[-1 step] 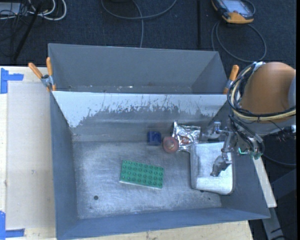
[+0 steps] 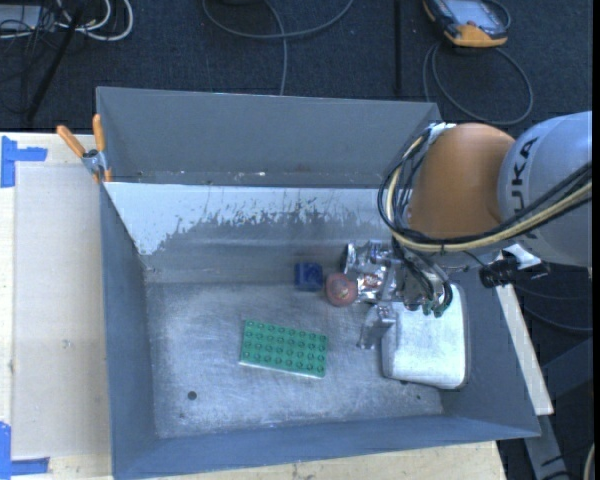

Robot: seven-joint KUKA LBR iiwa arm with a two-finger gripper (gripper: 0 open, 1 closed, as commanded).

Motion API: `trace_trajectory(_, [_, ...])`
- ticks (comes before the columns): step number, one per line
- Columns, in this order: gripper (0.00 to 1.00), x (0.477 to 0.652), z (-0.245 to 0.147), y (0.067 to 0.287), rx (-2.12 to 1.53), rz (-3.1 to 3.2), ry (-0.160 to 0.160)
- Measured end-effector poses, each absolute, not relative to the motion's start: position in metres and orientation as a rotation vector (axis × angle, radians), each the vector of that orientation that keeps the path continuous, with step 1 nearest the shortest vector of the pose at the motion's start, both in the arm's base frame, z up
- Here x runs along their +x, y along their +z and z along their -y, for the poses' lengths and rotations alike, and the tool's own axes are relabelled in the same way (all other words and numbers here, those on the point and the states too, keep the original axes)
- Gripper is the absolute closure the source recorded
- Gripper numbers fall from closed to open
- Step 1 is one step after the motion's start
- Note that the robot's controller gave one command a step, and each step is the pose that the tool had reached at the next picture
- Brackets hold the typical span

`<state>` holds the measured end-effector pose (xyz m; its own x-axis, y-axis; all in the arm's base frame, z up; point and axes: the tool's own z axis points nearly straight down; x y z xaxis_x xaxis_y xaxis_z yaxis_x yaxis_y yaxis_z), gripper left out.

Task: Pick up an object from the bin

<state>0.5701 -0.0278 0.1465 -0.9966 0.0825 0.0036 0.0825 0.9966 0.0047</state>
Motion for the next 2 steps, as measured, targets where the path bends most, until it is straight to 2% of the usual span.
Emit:
trace_trajectory(1, [0.00, 0.582, -0.046, 0.074, -0.050, 3.137, 0.007])
trace_trajectory(2, [0.00, 0.561, -0.106, 0.076, 0.036, 3.152, 0.004])
